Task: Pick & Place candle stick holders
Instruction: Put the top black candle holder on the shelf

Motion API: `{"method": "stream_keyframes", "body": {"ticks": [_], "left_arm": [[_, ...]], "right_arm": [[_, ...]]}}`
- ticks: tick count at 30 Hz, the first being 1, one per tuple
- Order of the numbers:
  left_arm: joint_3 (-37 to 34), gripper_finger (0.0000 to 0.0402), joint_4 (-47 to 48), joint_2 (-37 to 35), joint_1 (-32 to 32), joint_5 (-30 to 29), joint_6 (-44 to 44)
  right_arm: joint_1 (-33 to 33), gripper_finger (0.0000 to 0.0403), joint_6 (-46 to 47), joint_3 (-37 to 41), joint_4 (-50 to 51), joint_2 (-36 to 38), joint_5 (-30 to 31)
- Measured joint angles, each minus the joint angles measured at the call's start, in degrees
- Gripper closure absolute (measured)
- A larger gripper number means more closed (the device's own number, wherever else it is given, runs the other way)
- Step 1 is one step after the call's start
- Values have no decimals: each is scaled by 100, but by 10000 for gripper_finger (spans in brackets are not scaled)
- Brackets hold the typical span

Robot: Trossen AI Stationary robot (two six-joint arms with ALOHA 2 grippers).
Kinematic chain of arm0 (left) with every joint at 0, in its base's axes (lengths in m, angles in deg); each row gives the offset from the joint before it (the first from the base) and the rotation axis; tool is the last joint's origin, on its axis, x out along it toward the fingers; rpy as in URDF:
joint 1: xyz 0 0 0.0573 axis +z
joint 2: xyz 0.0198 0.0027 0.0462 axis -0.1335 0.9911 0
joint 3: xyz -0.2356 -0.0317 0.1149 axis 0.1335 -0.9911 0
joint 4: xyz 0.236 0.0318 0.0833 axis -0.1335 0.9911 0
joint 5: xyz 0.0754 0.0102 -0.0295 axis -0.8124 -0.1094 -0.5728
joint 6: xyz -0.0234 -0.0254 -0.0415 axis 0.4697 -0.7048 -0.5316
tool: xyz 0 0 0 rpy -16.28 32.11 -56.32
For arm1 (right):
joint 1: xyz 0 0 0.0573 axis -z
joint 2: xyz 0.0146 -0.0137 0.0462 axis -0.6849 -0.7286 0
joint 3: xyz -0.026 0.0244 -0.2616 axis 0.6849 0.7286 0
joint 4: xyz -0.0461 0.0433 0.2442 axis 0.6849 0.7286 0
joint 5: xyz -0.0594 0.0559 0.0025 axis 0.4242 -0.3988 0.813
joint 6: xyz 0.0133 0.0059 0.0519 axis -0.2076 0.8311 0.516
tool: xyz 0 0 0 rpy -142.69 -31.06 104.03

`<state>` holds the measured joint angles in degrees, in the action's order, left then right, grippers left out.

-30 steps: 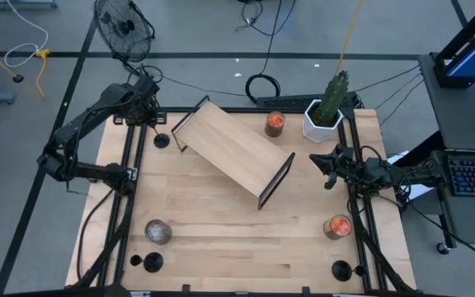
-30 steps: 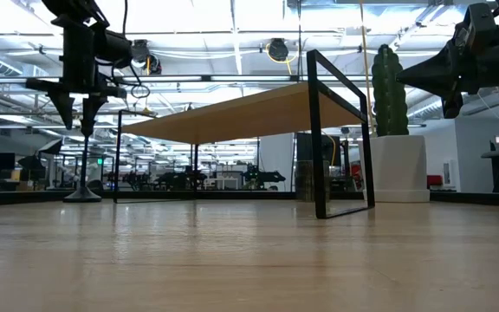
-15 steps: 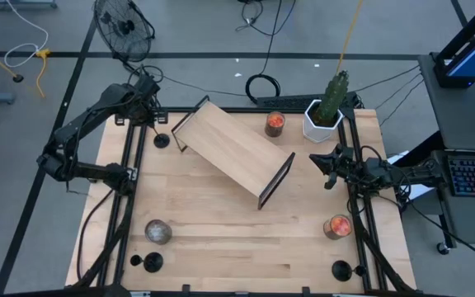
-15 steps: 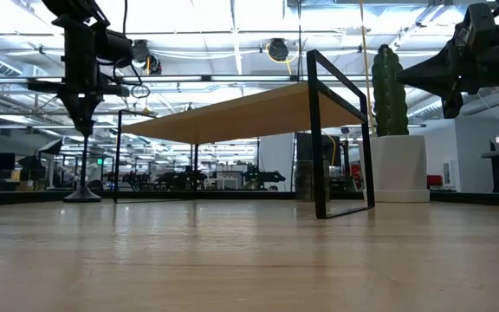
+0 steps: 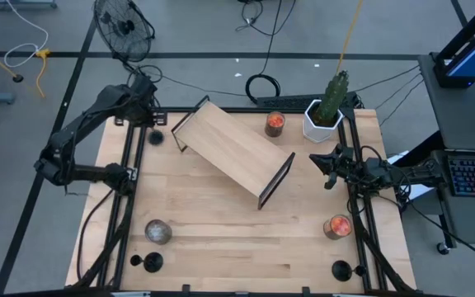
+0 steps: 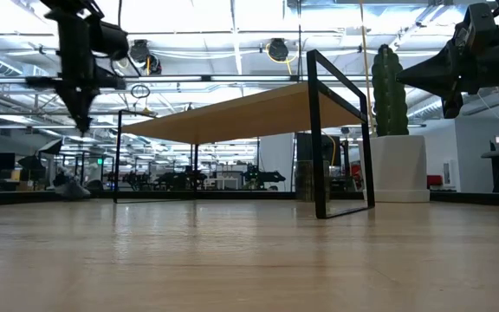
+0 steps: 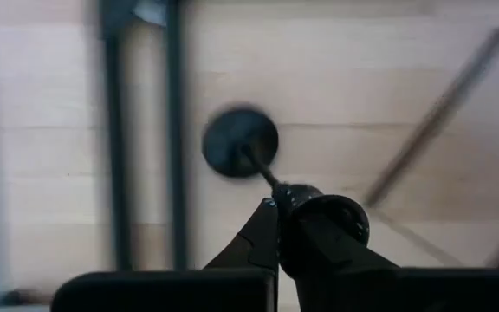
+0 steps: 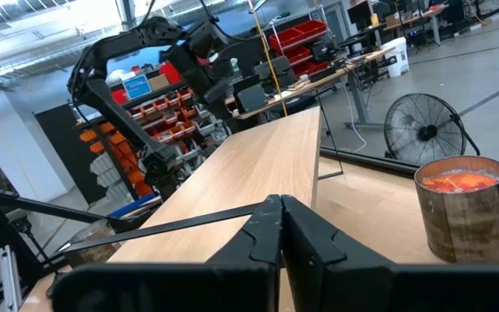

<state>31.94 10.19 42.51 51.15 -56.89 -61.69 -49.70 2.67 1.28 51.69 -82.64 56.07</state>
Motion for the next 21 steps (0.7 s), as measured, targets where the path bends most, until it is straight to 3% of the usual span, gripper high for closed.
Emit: {"method": "stream_keyframes", "body": {"ticks": [9, 21], "left_arm": [[221, 393, 649, -492, 3, 122, -66], [356, 393, 655, -1110, -1, 918, -107]], "right_arm": [[-1, 399, -2, 0, 2, -2, 2], [1, 399, -2, 0, 4, -2, 2]]}}
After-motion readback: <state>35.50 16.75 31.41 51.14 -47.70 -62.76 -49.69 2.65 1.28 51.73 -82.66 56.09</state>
